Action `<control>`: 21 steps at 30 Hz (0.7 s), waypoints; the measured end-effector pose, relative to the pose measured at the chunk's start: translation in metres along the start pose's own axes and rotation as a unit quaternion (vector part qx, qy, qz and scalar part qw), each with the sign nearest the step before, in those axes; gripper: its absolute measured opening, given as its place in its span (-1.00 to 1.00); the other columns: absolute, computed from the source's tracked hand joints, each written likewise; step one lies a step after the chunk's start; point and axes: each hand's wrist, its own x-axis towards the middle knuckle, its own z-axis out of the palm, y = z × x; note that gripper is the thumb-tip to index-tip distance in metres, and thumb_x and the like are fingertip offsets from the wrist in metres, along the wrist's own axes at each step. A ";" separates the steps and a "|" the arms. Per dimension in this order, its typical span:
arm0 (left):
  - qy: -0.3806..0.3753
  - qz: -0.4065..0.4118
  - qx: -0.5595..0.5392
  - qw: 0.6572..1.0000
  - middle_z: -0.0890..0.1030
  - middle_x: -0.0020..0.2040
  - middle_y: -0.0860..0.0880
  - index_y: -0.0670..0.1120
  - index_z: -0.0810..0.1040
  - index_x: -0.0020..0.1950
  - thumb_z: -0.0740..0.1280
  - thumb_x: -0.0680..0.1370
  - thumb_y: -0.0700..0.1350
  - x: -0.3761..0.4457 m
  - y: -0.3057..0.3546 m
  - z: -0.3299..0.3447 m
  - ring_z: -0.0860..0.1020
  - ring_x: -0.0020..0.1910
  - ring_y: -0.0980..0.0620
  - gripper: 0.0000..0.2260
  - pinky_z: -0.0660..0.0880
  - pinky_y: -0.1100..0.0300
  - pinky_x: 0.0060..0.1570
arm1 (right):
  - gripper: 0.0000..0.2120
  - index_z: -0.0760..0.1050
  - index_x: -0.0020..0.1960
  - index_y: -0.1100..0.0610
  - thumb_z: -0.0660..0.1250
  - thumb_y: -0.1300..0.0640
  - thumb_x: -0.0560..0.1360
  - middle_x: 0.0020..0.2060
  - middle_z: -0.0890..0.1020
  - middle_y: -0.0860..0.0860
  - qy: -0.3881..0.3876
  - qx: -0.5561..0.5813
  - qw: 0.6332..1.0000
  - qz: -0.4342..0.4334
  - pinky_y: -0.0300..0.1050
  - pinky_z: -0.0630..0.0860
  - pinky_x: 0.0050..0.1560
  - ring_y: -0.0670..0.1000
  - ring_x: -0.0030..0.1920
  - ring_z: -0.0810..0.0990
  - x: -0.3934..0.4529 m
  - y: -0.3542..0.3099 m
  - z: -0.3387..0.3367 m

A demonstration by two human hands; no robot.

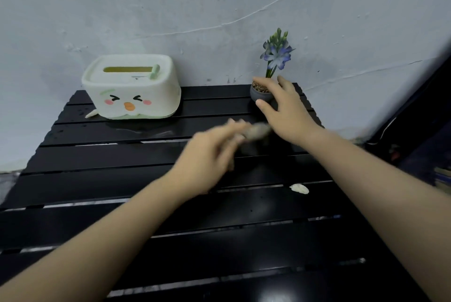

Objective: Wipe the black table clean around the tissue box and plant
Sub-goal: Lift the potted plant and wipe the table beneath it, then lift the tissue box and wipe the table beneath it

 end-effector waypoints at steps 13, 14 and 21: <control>-0.111 0.069 0.146 0.981 0.55 0.39 0.05 -0.05 0.51 0.41 0.28 0.65 -0.11 -0.059 -0.007 -0.024 0.37 0.49 0.12 -0.68 0.26 0.15 0.50 | -0.64 0.43 0.40 -0.03 0.27 0.02 0.60 0.31 0.44 0.01 0.000 -0.007 0.991 -0.134 0.08 0.32 0.38 0.06 0.36 0.33 -0.019 -0.085 0.035; -0.117 0.058 0.109 0.985 0.56 0.37 0.08 -0.02 0.52 0.41 0.27 0.65 -0.11 -0.070 -0.004 -0.028 0.37 0.48 0.17 -0.69 0.25 0.20 0.50 | -0.61 0.41 0.41 -0.06 0.28 -0.01 0.60 0.31 0.43 0.00 -0.011 0.009 0.991 -0.131 0.06 0.31 0.39 0.04 0.37 0.32 -0.012 -0.092 0.039; 0.096 -0.102 -0.078 0.987 0.69 0.11 0.22 0.10 0.65 0.21 0.29 0.64 -0.13 -0.085 -0.028 -0.121 0.61 0.14 0.28 -0.77 0.44 0.48 0.10 | -0.16 0.18 0.44 -0.38 0.54 -0.26 0.29 0.31 0.26 -0.11 -0.080 0.165 0.978 -0.099 -0.18 0.19 0.28 -0.07 0.41 0.23 0.040 -0.135 0.079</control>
